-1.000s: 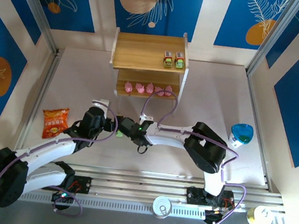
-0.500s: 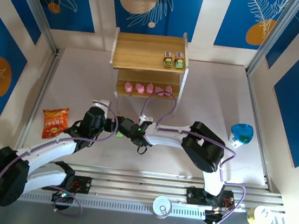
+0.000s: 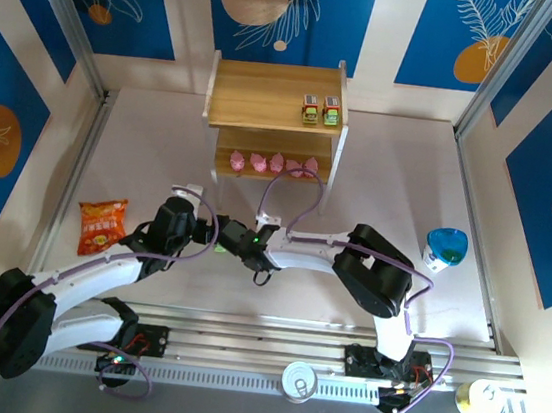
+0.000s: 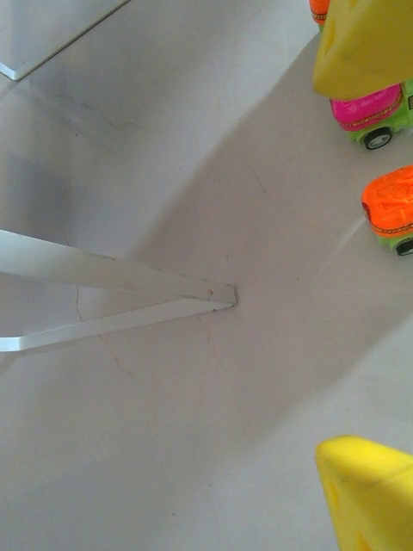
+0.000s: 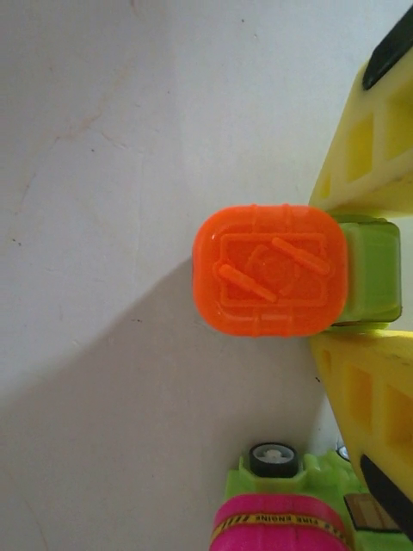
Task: Place and organize the plastic toys onto the shelf
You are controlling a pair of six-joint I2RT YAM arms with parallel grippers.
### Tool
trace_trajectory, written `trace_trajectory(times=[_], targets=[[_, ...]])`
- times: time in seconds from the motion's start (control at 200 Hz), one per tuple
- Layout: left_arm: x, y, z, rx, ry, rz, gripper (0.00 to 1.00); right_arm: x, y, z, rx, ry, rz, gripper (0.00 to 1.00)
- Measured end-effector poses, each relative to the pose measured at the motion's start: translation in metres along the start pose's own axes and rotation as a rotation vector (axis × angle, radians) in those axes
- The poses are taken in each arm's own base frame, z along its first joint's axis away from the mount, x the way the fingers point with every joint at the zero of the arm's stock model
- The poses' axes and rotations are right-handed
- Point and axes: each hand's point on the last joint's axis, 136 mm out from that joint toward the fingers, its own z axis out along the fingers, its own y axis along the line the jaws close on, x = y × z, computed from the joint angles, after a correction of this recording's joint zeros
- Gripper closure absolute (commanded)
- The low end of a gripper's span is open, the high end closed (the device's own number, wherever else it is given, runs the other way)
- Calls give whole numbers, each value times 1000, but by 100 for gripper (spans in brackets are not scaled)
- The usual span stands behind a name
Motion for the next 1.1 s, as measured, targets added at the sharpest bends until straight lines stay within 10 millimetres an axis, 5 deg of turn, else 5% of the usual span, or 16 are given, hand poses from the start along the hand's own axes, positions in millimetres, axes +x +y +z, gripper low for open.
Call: trace_trajectory(times=[0.295,0.56,1.1], targets=[[4,-3,2,18,18,2,0,-7,-14,-14,3,-47,-90,67],[0,-10,2,53,6,3,0,-36,-16,-64,-94,-117,-107,68],[13,-47,-2,116,16,182,0,-64,-49,-146,-155,-190,-163,68]])
